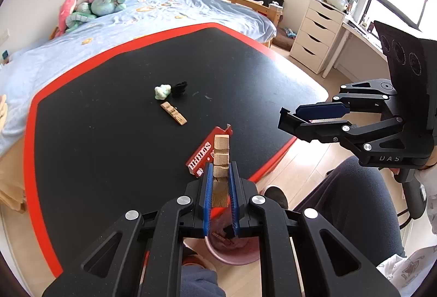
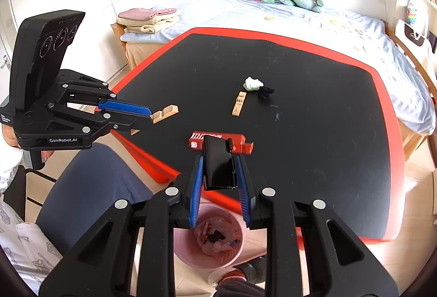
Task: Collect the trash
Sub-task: 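Carry the black object and clothespin to the pink bin and open both tools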
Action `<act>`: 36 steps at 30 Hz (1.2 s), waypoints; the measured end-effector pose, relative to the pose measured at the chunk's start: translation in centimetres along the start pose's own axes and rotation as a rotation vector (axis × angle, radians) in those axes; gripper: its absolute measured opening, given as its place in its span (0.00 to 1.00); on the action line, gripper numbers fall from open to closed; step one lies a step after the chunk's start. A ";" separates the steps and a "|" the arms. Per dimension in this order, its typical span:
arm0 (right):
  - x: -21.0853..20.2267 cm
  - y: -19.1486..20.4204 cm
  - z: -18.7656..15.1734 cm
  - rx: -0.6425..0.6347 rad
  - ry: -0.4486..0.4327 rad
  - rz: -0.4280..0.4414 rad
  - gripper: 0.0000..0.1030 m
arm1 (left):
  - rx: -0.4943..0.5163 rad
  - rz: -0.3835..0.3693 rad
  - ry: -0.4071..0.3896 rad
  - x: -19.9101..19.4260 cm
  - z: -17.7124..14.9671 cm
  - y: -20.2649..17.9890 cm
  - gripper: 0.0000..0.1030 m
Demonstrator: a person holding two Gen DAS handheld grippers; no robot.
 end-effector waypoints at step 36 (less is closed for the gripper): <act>-3.4 4.4 -7.2 0.081 0.040 0.035 0.35 | 0.007 -0.063 0.050 -1.0 -6.5 -4.7 0.28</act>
Point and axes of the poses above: each gripper's, at about its wrist camera, not at the fingertips, and x roughly the way its jaws point, y to its left, z to its top, the point moved 8 cm from there along x, roughly the way its jaws point, and after that the axes turned 7 degrees about -x, right-handed, at the moved point
